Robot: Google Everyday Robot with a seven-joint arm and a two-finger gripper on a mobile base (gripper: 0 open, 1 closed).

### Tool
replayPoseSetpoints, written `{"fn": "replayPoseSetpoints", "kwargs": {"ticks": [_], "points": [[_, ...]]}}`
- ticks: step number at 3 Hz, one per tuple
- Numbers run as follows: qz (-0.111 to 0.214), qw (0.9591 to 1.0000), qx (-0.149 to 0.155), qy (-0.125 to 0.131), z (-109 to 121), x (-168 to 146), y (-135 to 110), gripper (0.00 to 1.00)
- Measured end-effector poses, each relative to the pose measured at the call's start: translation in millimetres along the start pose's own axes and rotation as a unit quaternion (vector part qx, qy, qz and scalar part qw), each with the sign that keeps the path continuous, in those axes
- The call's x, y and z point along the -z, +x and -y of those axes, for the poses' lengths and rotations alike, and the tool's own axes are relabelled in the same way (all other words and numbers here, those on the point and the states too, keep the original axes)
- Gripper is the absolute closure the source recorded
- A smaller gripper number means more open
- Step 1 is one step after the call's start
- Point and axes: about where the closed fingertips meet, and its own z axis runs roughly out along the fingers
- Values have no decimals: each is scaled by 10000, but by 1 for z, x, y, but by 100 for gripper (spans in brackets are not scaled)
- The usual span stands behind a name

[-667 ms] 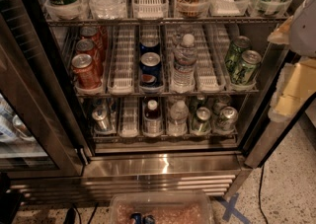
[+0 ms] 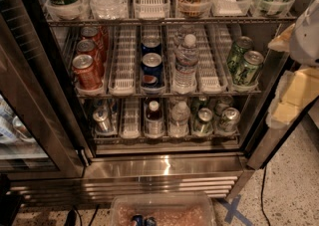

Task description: Pick redbull can from bottom shelf of fridge

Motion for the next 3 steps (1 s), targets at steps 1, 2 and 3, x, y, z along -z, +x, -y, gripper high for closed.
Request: {"fn": "replayPoseSetpoints", "kwargs": {"ticks": [1,2,3], "points": [[359,9992,-121,-99,-15,-31,-7,0],[953,9952,-151,-190,-29,-66,-27,0],[952,9952,-151,-191,-29,-66,-27,0]]}}
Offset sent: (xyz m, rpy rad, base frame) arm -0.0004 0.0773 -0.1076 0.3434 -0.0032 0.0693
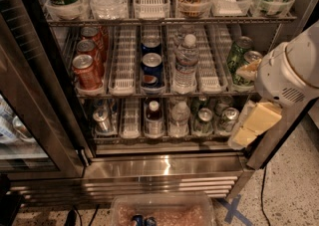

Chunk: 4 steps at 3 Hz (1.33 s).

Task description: Pick redbull can from bottom shelf of fridge

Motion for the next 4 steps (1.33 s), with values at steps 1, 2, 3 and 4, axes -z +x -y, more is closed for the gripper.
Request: {"fn": "replayPoseSetpoints", "kwargs": {"ticks": [1,2,3,4], "points": [[110,9999,-12,-68,-9,-17,-3,0],[431,9987,-177,-187,-22,-61,-9,0],[791,9960,-394,-141,-29,-109,-16,0],[1117,9923,-539,16,-28,-146,-22,0]]}}
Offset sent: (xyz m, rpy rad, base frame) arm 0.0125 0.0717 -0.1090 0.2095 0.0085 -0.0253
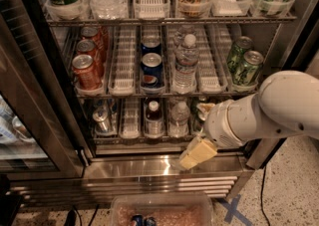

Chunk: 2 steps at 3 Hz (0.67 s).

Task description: Pick redbull can from bottom shelf of fridge

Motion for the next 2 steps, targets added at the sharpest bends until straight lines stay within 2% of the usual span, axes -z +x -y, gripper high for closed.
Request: {"fn": "replayPoseSetpoints", "kwargs": {"ticks": [1,2], "points": [[0,10000,0,-2,0,0,0,0],[194,9997,45,-115,-23,-24,-1,0]]}}
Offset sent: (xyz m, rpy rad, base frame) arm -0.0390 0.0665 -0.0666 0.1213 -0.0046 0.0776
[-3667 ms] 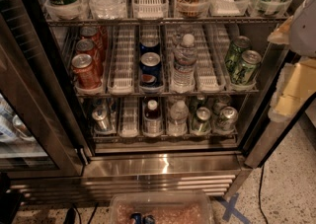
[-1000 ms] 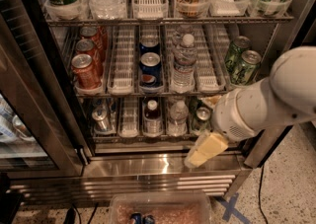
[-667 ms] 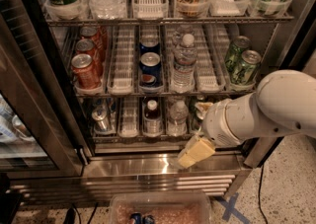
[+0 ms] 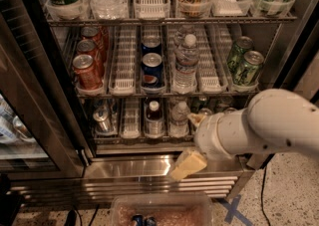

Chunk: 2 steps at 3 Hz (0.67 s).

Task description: Pick redbull can from bottom shelf of fridge

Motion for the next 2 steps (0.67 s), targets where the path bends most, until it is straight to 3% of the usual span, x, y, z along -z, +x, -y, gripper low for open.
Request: {"fn": "replayPoseSetpoints", "kwargs": {"ticks": [2], "points": [[531,9972,288,-437,-53,-103,-15,0]]}}
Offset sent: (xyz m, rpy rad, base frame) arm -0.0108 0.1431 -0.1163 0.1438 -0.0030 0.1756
